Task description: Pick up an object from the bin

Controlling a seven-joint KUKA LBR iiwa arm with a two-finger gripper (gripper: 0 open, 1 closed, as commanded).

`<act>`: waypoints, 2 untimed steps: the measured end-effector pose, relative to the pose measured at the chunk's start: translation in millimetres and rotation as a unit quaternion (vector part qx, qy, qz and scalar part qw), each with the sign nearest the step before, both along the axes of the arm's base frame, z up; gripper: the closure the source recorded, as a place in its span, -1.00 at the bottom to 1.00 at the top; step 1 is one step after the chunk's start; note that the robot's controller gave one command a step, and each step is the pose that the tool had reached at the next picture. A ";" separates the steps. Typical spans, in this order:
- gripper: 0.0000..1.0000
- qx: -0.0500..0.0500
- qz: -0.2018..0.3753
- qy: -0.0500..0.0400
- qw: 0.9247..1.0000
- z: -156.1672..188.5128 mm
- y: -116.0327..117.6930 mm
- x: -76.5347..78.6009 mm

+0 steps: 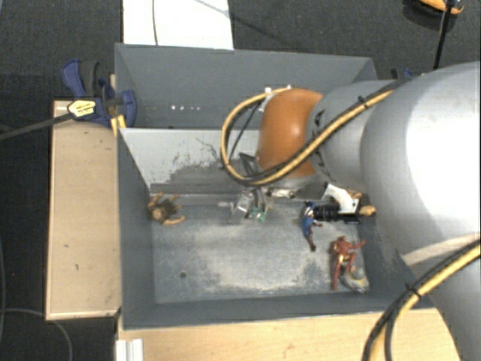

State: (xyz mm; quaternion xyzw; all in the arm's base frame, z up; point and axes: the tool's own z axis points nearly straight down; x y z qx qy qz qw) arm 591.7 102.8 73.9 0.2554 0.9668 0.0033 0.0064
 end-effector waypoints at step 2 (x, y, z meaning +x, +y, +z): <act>1.00 0.000 0.000 0.000 1.000 21.9 -0.1 0.2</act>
Offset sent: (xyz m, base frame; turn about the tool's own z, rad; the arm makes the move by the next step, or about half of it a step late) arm 0.0000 -0.0002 0.0437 0.0000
